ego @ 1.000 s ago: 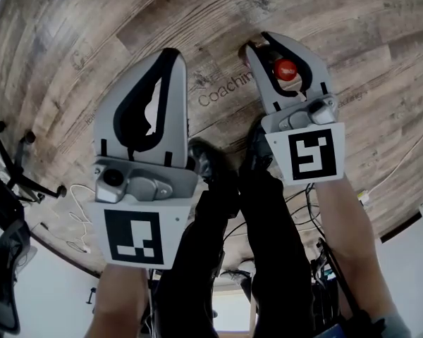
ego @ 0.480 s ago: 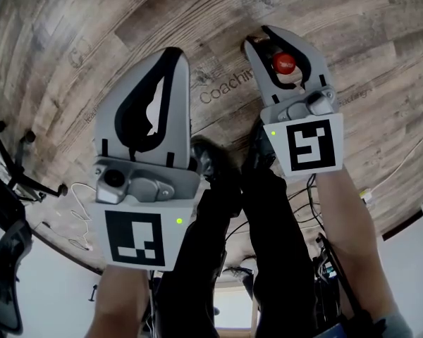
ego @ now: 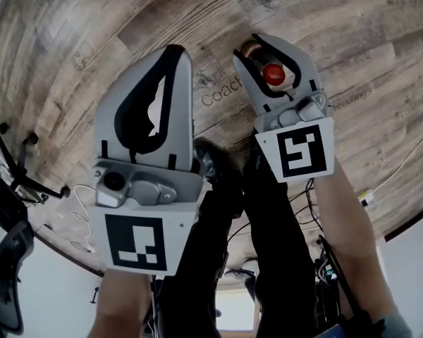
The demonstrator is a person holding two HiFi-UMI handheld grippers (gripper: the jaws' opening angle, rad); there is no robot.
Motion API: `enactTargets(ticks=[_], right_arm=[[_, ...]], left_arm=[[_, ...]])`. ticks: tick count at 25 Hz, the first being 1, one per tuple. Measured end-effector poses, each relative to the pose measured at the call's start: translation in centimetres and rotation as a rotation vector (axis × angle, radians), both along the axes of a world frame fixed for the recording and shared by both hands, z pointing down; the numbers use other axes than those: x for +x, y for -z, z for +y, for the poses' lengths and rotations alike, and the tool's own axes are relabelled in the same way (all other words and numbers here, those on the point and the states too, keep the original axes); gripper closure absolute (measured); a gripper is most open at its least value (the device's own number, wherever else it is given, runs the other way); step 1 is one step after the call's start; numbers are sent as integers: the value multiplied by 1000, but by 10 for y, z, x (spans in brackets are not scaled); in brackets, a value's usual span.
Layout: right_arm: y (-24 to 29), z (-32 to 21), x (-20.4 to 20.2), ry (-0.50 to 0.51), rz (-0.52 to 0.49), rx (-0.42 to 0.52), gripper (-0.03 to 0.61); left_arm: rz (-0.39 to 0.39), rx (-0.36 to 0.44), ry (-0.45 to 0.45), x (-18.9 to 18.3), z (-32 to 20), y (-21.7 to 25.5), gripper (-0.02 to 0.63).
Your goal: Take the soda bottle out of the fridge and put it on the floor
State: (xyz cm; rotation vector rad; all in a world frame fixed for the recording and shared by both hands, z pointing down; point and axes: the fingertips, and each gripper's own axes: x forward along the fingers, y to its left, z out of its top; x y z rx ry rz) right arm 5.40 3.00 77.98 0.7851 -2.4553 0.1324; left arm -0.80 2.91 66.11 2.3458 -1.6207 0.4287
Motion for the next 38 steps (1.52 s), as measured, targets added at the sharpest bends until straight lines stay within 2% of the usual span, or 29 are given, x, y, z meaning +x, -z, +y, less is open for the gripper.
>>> enactTargets(ticks=[11,20,26,29,34,38], right_arm=[[36,-7,-10,-7,-68,28,430],[107,-38,-3,-137,-180,52,449],[190,-70,3,-212,-257,141,494],[243,-79,9,-246,-284,183,560],[345,-98,24,-289,-323,261,566],[436,-107,44,-335,-340,308,566]], left_arm=[[-5,26,10,-3,-5,21,603],[-1,77,26,-3,-21,72,601],[-6,146,14,4,-41,132,603],[-3,173,16,9,-49,174,603],[10,247,35,18,-69,262,603],[48,272,65,25,-76,342,603]])
